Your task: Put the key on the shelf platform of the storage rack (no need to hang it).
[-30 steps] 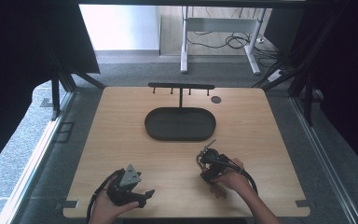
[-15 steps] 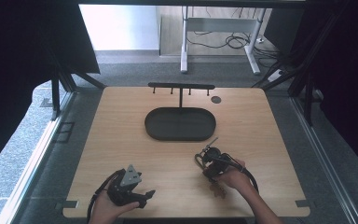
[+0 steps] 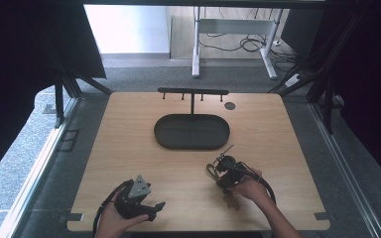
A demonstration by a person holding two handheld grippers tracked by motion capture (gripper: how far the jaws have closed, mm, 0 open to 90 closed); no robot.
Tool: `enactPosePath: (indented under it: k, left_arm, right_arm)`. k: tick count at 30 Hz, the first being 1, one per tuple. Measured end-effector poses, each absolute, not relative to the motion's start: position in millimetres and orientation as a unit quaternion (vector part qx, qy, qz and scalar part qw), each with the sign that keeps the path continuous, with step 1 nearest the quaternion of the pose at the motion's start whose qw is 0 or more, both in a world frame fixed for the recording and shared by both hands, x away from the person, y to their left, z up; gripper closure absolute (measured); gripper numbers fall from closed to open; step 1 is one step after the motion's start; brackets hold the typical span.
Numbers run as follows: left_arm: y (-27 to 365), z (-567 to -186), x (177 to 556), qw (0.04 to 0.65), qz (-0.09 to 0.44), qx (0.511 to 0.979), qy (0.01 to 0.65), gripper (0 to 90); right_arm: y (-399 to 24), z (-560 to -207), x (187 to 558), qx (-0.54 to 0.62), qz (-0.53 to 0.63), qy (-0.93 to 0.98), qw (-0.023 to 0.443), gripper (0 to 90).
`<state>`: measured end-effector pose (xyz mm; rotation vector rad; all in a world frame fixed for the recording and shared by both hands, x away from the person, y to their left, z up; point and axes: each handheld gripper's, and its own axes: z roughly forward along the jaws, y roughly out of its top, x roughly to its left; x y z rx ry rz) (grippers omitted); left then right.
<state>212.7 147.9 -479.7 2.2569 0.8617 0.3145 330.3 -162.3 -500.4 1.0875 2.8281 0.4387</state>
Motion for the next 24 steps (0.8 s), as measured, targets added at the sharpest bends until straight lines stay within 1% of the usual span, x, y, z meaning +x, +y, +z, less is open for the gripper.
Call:
enactPosePath:
  k: [8, 24]
  left_arm:
    - [147.3, -478.8, 212.2, 0.345, 0.123, 0.870, 0.330, 22.9]
    - [147.2, -478.7, 211.9, 0.346, 0.123, 0.869, 0.330, 22.9]
  right_arm:
    - [-168.4, -484.6, 326.2, 0.348, 0.166, 0.922, 0.037, 66.8]
    - [-179.2, -458.1, 320.7, 0.344, 0.198, 0.916, 0.050, 66.9]
